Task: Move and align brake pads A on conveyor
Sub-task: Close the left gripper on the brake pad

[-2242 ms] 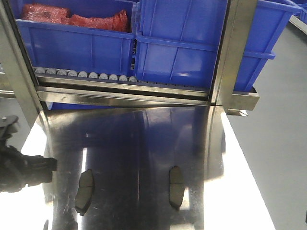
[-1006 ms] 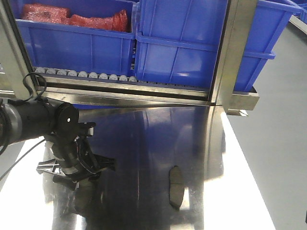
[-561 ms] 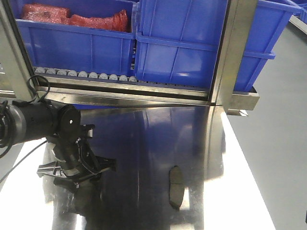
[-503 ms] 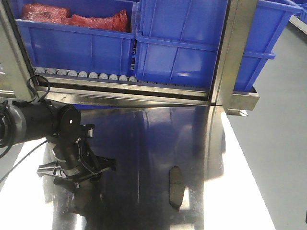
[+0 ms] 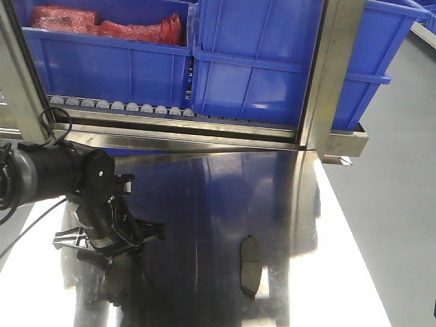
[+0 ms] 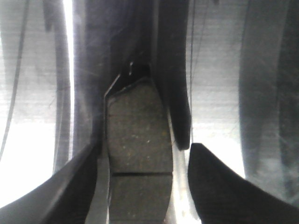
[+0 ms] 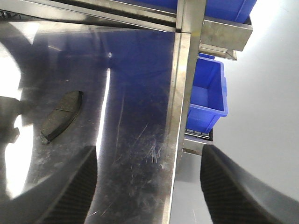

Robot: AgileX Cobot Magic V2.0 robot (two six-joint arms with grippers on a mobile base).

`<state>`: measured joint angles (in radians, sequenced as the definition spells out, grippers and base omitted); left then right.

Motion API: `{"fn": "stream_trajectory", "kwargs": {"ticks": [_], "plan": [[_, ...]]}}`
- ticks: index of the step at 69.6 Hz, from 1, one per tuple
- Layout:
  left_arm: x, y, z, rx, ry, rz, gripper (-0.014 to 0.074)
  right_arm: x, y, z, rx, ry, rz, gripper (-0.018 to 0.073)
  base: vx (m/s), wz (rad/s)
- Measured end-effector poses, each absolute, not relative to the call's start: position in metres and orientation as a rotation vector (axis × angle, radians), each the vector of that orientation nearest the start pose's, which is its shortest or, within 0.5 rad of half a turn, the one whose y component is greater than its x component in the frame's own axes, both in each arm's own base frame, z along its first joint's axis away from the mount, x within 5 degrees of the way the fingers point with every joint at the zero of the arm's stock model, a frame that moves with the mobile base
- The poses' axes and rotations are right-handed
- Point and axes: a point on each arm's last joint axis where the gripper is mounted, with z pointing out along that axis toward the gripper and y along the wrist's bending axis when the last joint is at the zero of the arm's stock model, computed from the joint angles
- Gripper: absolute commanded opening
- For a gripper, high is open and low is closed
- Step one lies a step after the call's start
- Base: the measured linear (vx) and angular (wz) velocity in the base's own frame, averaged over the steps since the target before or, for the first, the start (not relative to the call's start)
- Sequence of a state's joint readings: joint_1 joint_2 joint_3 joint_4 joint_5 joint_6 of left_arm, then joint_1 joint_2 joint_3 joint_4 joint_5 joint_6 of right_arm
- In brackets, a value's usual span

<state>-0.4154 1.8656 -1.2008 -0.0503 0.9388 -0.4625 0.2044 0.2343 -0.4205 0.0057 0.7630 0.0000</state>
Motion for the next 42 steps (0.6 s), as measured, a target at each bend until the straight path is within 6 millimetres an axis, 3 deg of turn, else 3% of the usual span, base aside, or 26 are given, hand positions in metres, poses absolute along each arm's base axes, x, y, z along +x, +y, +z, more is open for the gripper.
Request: {"fn": "stream_trajectory", "kwargs": {"ticks": [42], "plan": [[0.3116,-0.1465,0.1726,-0.121,3.116,-0.056,0.0423,0.0489,0.0105,0.2721,-0.209,2.052,0.133,0.0449,0.00,0.00]]}}
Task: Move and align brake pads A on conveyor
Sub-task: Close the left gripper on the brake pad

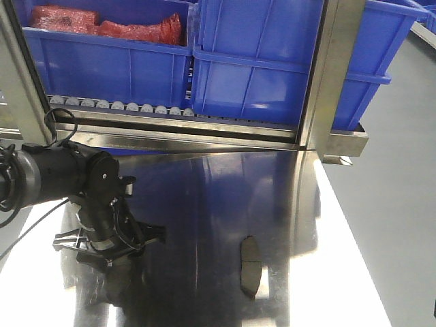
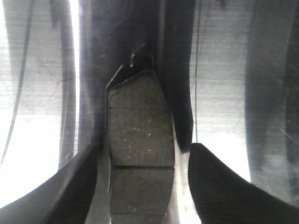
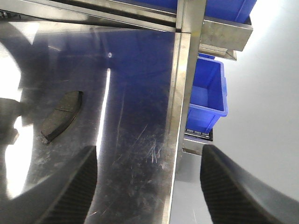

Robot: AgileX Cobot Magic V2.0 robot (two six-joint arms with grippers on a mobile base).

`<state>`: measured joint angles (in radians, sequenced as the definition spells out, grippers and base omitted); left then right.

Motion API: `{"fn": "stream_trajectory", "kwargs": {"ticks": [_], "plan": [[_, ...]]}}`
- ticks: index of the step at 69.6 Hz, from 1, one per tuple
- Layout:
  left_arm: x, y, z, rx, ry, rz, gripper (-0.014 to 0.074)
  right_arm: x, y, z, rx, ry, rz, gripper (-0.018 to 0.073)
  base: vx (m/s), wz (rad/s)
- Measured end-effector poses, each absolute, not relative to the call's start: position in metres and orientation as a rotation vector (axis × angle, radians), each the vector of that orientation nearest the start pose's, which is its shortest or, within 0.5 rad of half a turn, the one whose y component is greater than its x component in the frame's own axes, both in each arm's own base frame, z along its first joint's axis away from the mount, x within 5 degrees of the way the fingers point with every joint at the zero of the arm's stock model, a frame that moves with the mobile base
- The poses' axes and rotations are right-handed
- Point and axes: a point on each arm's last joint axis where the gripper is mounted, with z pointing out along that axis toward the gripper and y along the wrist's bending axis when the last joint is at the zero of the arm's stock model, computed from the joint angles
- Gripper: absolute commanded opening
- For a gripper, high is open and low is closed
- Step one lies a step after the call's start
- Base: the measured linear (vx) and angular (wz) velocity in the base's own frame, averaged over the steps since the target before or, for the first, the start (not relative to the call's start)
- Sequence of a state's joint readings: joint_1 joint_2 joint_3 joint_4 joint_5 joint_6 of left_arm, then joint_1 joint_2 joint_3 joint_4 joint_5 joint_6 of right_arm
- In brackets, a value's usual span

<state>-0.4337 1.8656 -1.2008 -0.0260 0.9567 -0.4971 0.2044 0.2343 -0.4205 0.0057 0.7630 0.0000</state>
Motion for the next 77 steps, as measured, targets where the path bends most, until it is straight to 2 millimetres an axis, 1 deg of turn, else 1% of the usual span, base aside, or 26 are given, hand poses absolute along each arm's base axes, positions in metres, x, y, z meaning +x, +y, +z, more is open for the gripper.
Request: {"fn": "stream_trajectory", "kwargs": {"ticks": [40,51,77], "plan": [[0.3110,-0.1477,0.1726,-0.105,3.113,-0.045,0.0423,0.0489,0.0105,0.2721,-0.209,2.052,0.133,0.0449,0.00,0.00],[0.3114,-0.1488,0.1666,-0.095,3.127,-0.027,0.0423,0.0489,0.0105,0.2721,-0.209,2.052,0.133,0.0449,0.00,0.00],[0.3126,-0.1493,0.1640,-0.094,3.129,-0.024,0.0423,0.0489,0.0105,0.2721,-0.209,2.052,0.133,0.0449,0.00,0.00]]}}
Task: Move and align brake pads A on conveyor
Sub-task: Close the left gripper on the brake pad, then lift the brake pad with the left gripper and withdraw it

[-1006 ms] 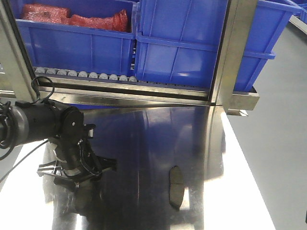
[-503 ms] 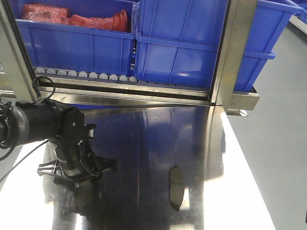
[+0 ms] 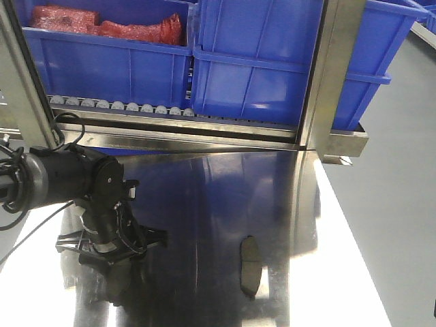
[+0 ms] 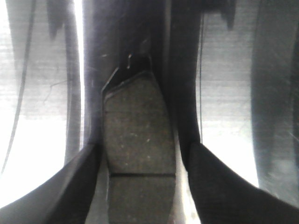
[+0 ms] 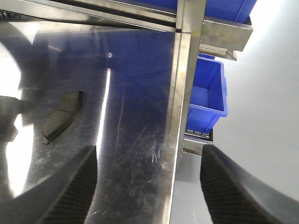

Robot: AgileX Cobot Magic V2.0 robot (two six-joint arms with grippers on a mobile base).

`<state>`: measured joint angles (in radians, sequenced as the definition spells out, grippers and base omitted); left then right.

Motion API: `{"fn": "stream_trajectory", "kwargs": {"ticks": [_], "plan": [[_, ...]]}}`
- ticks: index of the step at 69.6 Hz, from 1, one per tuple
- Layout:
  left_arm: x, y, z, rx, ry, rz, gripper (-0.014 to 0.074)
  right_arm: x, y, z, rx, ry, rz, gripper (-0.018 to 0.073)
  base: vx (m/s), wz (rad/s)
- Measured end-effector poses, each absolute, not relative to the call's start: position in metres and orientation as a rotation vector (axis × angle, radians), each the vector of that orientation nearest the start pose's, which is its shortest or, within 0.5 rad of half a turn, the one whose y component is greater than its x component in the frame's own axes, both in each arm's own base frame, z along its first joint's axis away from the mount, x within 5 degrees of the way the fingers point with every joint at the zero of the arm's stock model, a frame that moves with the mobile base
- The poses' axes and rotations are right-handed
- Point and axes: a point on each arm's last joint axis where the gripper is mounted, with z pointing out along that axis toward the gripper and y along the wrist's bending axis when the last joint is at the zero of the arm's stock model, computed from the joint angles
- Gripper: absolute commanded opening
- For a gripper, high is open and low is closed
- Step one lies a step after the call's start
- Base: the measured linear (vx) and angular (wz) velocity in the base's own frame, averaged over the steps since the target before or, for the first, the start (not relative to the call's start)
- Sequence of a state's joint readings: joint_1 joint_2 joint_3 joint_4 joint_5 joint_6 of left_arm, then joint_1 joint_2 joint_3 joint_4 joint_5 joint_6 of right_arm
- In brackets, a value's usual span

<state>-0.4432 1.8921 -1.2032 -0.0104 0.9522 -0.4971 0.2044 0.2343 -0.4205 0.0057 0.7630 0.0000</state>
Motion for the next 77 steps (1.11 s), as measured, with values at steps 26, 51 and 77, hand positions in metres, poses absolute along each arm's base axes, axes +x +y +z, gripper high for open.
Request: {"fn": "stream_trajectory", "kwargs": {"ticks": [26,51,77], "plan": [[0.313,-0.149,0.165,-0.092,3.131,-0.016,0.0070,0.049,0.011,0.272,-0.209,2.052,0.133,0.0449,0.00,0.00],[0.313,-0.149,0.166,-0.077,3.129,-0.009,-0.0007,0.049,0.011,0.272,-0.209,2.052,0.133,0.0449,0.00,0.00],[0.304,-0.138,0.213,-0.008,3.021,0.016,-0.0007,0.049,0.011,0.272,-0.209,2.052,0.133,0.0449,0.00,0.00]]}}
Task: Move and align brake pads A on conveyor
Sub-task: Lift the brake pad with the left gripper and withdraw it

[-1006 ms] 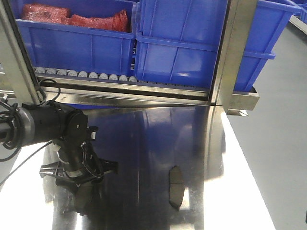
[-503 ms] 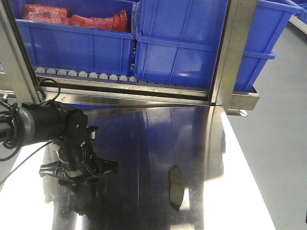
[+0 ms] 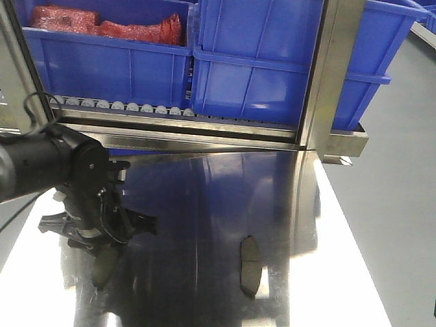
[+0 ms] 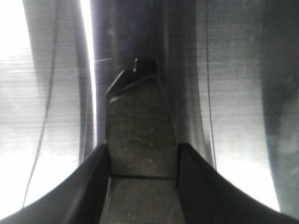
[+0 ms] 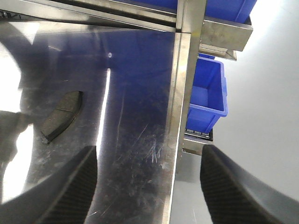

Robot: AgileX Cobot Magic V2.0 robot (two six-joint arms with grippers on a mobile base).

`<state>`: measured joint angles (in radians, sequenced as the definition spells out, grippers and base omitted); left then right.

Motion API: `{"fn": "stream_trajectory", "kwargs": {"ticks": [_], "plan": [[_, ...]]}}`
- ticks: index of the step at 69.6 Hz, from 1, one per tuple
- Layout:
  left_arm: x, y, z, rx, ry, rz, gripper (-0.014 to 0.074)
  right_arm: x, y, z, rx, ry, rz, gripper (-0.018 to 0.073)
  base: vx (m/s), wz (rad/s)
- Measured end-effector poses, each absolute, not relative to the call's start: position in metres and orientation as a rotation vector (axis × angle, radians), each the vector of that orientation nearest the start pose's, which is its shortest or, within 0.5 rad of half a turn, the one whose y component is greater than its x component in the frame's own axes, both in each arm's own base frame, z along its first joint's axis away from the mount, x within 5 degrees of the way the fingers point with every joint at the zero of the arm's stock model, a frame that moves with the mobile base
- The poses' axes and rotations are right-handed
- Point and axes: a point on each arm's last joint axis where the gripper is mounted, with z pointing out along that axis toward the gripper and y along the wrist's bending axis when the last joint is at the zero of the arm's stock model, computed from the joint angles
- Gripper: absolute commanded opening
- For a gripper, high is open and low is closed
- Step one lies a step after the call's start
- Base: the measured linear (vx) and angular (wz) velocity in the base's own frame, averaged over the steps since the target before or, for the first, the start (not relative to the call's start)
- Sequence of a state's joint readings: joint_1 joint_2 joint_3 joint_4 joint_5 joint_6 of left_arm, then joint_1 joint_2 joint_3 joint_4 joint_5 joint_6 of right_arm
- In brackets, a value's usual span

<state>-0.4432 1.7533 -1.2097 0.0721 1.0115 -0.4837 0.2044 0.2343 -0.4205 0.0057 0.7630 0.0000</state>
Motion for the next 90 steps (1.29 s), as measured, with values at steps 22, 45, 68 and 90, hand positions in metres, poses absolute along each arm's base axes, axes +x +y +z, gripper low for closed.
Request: {"fn": "stream_trajectory", "kwargs": {"ticks": [22,45,68,90], "plan": [[0.281,-0.122,0.276,0.030,2.850,-0.005,-0.0006,0.049,0.011,0.272,-0.209,2.052,0.133,0.0449,0.00,0.00],[0.241,-0.095,0.329,0.041,2.675,0.003,-0.0006,0.049,0.011,0.272,-0.209,2.052,0.133,0.0449,0.00,0.00],[0.164,-0.057,0.334,0.049,2.502,-0.048,-0.0006,0.049,0.011,0.272,-0.209,2.052,0.133,0.0449,0.00,0.00],[0.092,-0.022,0.320,0.026,2.341,-0.125,-0.0006,0.049,0.011,0.272,-0.209,2.052,0.133,0.0449,0.00,0.00]]}}
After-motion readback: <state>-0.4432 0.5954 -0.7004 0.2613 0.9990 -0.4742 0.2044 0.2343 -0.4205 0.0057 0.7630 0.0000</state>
